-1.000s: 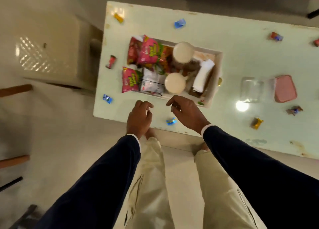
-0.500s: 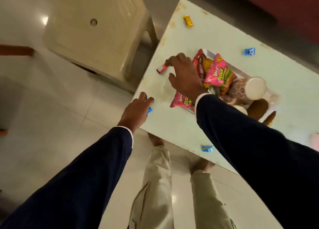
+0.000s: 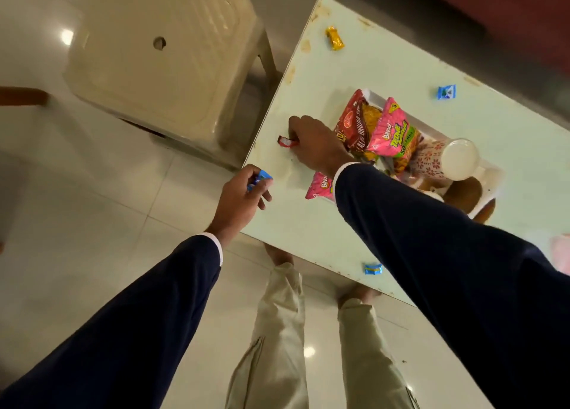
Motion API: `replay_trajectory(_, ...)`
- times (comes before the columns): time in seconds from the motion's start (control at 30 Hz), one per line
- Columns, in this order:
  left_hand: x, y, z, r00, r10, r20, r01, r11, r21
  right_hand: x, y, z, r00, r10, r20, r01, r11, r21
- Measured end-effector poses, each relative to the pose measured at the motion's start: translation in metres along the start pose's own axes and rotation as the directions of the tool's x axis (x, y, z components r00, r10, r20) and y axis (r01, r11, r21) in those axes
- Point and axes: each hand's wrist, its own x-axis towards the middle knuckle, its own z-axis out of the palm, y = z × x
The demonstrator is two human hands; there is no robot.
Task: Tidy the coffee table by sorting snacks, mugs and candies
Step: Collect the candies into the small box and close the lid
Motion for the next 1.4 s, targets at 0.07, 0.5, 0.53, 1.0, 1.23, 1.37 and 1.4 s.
replay_trajectory(0.07,0.001,0.009,0.006,1.000,0.027,-0.013,-0.028,0.997,-0.072,-0.018,-0.002,-0.009,0.987,0.127,-0.102,-0.087,0.940,0.329)
replay_trajectory(0.5,-0.031,0.138,0.170,0.919,0.291,0.267,-0.253,0.953,-0.169,-0.253,0.134,-0.054,0.767,0.601,-0.226,-0.062,0.419,0.906)
replay_trajectory(0.53,-0.038,0.145,0.195,0.906,0.306,0.294,-0.269,0.950,-0.161,-0.274,0.153,-0.055,0.745,0.634,-0.207,-0.048,0.361,0.931)
replay_trajectory(1.0,-0.117,0.154,0.514,0.880,0.112,0.462,-0.197,0.970,0.141,-0.457,0.400,-0.022,0.470,0.873,-0.130,-0.260,0.277,0.925)
replay_trajectory(1.23,-0.110,0.136,0.558,0.904,0.024,0.427,-0.200,0.906,0.373,-0.460,0.431,-0.010,0.531,0.843,-0.083,-0.337,0.301,0.892)
replay_trajectory(1.37,-0.106,0.133,0.575,0.902,0.006,0.431,-0.249,0.823,0.511,-0.478,0.432,0.002,0.522,0.852,-0.028,-0.321,0.228,0.919)
replay_trajectory(1.4,-0.107,0.133,0.579,0.901,0.007,0.434,-0.268,0.796,0.543,-0.481,0.431,0.005,0.532,0.846,-0.013,-0.328,0.221,0.918)
